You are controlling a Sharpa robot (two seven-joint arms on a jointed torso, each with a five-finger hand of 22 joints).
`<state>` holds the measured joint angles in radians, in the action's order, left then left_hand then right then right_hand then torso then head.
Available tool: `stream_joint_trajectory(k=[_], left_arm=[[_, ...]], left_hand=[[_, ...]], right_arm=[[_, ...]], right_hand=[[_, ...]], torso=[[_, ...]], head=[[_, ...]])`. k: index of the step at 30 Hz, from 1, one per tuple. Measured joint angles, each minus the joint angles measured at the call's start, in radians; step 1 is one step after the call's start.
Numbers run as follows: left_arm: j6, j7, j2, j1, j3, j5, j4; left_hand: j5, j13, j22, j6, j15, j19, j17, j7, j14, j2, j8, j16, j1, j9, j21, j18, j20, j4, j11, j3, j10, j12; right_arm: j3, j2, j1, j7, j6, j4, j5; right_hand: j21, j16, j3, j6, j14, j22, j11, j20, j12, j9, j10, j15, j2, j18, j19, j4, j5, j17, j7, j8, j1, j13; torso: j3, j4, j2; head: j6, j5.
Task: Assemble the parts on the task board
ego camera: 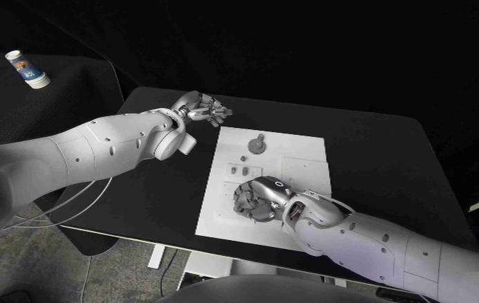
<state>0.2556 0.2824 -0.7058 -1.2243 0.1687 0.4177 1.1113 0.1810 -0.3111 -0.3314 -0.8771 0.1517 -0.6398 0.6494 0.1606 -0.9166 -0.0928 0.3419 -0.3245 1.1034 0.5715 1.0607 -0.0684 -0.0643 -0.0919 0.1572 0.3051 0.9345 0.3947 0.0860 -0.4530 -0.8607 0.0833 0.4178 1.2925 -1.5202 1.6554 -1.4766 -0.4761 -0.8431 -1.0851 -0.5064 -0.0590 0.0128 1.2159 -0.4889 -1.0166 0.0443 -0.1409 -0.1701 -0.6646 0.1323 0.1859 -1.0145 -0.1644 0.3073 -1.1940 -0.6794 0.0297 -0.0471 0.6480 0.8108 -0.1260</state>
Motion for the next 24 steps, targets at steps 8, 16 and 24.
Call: stream_joint_trajectory(k=[8,16,24], left_arm=[[0.000,-0.001,-0.001,0.000,0.000,0.000,-0.004],[-0.001,-0.002,-0.005,0.000,0.000,0.000,-0.012],[-0.003,-0.003,-0.008,0.000,0.000,0.000,-0.028]], left_hand=[[0.000,0.000,0.000,0.000,0.000,0.000,0.000,0.000,0.000,0.000,0.000,0.000,0.000,0.000,0.000,0.000,0.000,0.002,0.000,-0.002,0.000,0.000],[0.000,0.000,0.000,0.000,0.000,0.000,0.000,0.000,0.000,0.000,0.000,0.004,0.000,0.000,0.000,0.000,0.000,0.002,0.000,-0.002,0.000,0.000],[0.000,0.000,0.000,0.000,0.000,0.000,-0.001,0.000,0.000,0.000,0.000,0.004,0.000,0.000,0.000,0.000,0.000,0.002,0.000,-0.002,0.000,0.000]], right_arm=[[-0.017,-0.047,-0.001,0.004,0.019,0.052,0.047],[-0.041,-0.123,-0.033,0.023,0.017,0.113,0.134],[-0.056,-0.245,-0.115,0.058,0.001,0.182,0.291]], right_hand=[[0.000,0.000,0.000,0.005,0.002,0.000,0.000,0.000,0.000,0.000,0.000,-0.002,0.000,0.000,0.000,0.000,0.000,0.000,-0.001,0.000,0.000,0.000],[0.000,0.004,0.015,-0.004,0.023,0.003,-0.019,0.003,-0.084,-0.005,0.056,-0.006,-0.005,0.000,0.015,-0.001,0.000,0.002,0.011,0.018,-0.019,0.047],[0.000,0.060,0.005,-0.022,-0.004,0.005,-0.042,0.003,-0.265,-0.020,0.017,-0.007,0.007,0.000,0.010,-0.010,0.000,0.057,0.019,0.045,-0.031,0.172]], torso=[[-0.0003,0.0003,0.000],[-0.0005,0.0009,0.000],[-0.0017,0.0026,-0.001]], head=[[-0.002,0.002],[-0.009,0.004],[-0.022,0.012]])
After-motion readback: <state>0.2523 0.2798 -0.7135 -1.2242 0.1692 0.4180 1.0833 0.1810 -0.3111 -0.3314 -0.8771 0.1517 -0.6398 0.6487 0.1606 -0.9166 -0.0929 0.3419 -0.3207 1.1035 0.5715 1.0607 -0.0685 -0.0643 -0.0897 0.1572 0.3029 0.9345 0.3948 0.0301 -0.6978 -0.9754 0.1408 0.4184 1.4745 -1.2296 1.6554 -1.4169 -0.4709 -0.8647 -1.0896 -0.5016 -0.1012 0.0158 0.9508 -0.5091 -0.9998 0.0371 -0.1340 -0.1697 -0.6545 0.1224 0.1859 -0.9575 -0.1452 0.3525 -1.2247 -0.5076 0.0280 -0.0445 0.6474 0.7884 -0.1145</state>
